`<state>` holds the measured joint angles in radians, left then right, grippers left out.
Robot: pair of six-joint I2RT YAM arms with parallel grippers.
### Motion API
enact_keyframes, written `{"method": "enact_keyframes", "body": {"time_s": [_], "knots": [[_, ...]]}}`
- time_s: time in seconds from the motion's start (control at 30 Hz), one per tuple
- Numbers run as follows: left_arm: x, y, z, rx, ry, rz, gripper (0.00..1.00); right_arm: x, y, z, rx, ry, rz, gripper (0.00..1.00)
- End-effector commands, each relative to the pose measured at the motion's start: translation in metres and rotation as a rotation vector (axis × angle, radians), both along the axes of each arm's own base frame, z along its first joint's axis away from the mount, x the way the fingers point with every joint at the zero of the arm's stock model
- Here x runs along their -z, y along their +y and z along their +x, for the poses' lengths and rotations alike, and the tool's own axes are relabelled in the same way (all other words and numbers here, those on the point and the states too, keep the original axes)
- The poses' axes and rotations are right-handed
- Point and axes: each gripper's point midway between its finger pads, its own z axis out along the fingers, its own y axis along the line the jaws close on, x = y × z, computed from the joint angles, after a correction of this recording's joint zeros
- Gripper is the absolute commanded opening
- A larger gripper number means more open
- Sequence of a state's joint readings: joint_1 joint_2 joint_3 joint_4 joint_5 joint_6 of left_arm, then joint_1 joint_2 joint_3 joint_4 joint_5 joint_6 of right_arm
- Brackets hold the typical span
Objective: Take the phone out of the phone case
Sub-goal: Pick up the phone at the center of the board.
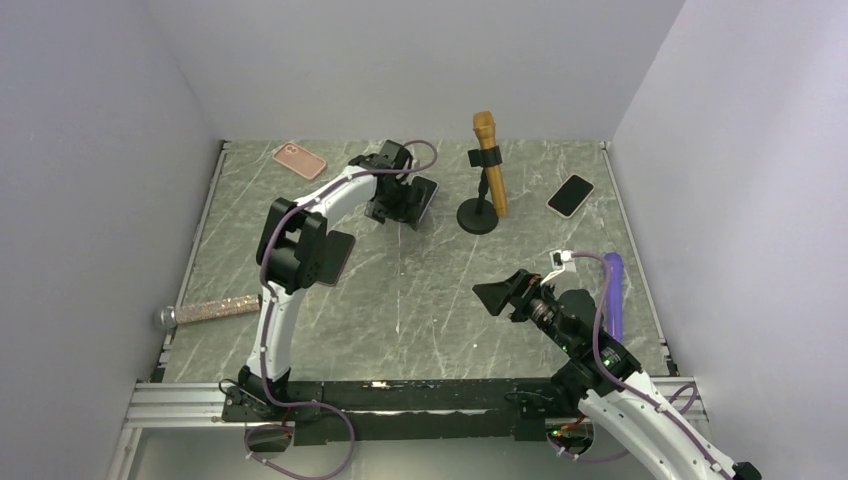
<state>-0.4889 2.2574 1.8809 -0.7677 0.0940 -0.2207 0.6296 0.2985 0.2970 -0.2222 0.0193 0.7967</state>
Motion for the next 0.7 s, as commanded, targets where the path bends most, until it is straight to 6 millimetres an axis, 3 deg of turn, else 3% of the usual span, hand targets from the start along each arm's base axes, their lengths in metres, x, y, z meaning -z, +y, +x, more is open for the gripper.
{"method": "enact_keyframes", "body": {"time_s": [0.0,0.1,0.3,0.53,0.67], "knots": [[-0.06,-0.015,0.032,-0.062,-0.188,-0.091,0.99,-0.022,0.004,0.001,-0.006,-0.049,0.059,0.95],[-0.062,-0.011,0.05,-0.104,-0.217,-0.047,1.0,-0.025,0.001,0.001,0.005,-0.058,0.059,0.95],[-0.04,-0.019,0.075,-0.138,-0.145,-0.109,0.99,-0.032,-0.005,0.001,0.028,-0.077,0.053,0.95],[-0.021,-0.031,0.083,-0.179,-0.082,-0.218,0.99,-0.038,-0.007,0.002,0.036,-0.092,0.055,0.95],[-0.019,-0.042,0.077,-0.157,-0.072,-0.228,0.99,-0.037,-0.008,0.003,0.044,-0.094,0.057,0.95]]}}
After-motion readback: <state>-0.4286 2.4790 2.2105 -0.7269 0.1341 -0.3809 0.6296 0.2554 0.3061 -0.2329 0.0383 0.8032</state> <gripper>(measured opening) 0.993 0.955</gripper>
